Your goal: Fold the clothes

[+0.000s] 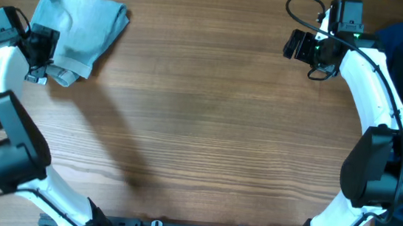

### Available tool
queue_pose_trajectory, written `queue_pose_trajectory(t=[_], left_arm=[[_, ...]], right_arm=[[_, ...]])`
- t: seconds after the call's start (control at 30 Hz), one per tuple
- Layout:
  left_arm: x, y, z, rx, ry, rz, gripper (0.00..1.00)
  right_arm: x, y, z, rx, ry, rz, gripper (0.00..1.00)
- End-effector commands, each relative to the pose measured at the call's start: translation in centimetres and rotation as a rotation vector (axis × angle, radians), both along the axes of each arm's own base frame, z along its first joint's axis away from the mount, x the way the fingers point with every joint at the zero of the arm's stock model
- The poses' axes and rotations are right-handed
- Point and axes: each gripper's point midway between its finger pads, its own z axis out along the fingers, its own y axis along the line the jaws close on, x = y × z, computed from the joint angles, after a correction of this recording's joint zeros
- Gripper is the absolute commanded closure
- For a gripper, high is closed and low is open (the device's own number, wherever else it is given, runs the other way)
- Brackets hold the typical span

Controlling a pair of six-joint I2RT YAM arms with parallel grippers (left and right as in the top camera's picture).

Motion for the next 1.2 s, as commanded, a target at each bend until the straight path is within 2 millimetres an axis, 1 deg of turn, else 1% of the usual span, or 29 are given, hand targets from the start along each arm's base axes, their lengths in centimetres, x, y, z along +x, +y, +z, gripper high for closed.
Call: queue_pose_trajectory(t=[0.0, 0.03, 0.1, 0.17, 0.2, 0.23, 0.3, 0.33, 0.37, 0.4, 0.47, 0.53, 0.6, 0.73, 0.8, 0.87, 0.9, 0.93, 1.0, 1.03, 1.07, 1.17], left_arm=[[0.5, -1.0, 9.4, 0.105, -0.185, -0.145, 0.02], [0.2, -1.3, 10.6, 0.117, -0.198, -0.159, 0.02], [-0.7, -1.7, 12.2, 0.142, -0.208, -0.182, 0.08], [-1.5, -2.1, 12.7, 0.165, -0.191, -0.222, 0.28], [-1.8, -2.3, 12.4, 0.159, -0.173, -0.229, 0.38], [-2.3, -2.5, 11.8, 0.142, -0.146, -0.230, 0.54], [-3.0, -2.8, 10.0, 0.110, -0.080, -0.245, 0.83], [-3.2, -2.9, 8.9, 0.096, -0.048, -0.254, 0.90], [-3.3, -3.0, 7.8, 0.088, -0.022, -0.270, 0.95], [-3.4, -3.0, 6.9, 0.078, -0.004, -0.272, 0.96], [-3.3, -3.2, 4.3, 0.053, 0.044, -0.307, 0.96], [-3.1, -3.9, 1.9, 0.023, 0.077, -0.371, 0.96], [-3.1, -4.4, 0.2, -0.009, 0.104, -0.402, 0.96], [-4.3, -5.2, -4.4, -0.101, 0.207, -0.407, 0.96], [-4.8, -5.4, -6.0, -0.131, 0.246, -0.408, 0.96], [-4.9, -5.6, -7.1, -0.145, 0.266, -0.410, 0.96], [-4.7, -5.9, -7.4, -0.160, 0.259, -0.418, 0.96], [-4.2, -6.6, -7.2, -0.186, 0.227, -0.434, 0.96], [-2.5, -8.6, -6.0, -0.255, 0.121, -0.487, 0.96], [-1.4, -9.8, -5.0, -0.289, 0.049, -0.519, 0.96], [-0.6, -10.3, -4.3, -0.303, 0.011, -0.522, 0.96], [0.7, -10.7, -2.7, -0.314, -0.027, -0.468, 0.96]], right_arm=[[0.4, -0.2, 1.0, -0.015, -0.027, 0.005, 0.00], [0.4, -0.2, 1.0, -0.015, -0.027, 0.005, 0.00], [0.4, -0.2, 1.0, -0.014, -0.027, 0.005, 0.00], [0.4, -0.2, 1.0, -0.014, -0.027, 0.005, 0.00], [0.4, -0.2, 1.0, -0.014, -0.027, 0.005, 0.00], [0.4, -0.2, 1.0, -0.014, -0.027, 0.005, 0.00], [0.4, -0.2, 1.0, -0.014, -0.027, 0.005, 0.00], [0.4, -0.2, 1.0, -0.014, -0.027, 0.005, 0.00], [0.4, -0.2, 1.0, -0.015, -0.027, 0.005, 0.00], [0.4, -0.2, 1.0, -0.015, -0.027, 0.005, 0.00], [0.4, -0.2, 1.0, -0.014, -0.027, 0.005, 0.00], [0.4, -0.2, 1.0, -0.015, -0.027, 0.005, 0.00], [0.4, -0.2, 1.0, -0.014, -0.027, 0.005, 0.00], [0.4, -0.2, 1.0, -0.014, -0.027, 0.005, 0.00], [0.4, -0.2, 1.0, -0.015, -0.027, 0.005, 0.00], [0.4, -0.2, 1.0, -0.015, -0.027, 0.005, 0.00], [0.4, -0.2, 1.0, -0.014, -0.027, 0.005, 0.00], [0.4, -0.2, 1.0, -0.014, -0.027, 0.005, 0.00], [0.4, -0.2, 1.0, -0.014, -0.027, 0.005, 0.00], [0.4, -0.2, 1.0, -0.015, -0.027, 0.005, 0.00], [0.4, -0.2, 1.0, -0.014, -0.027, 0.005, 0.00], [0.4, -0.2, 1.0, -0.014, -0.027, 0.005, 0.00]])
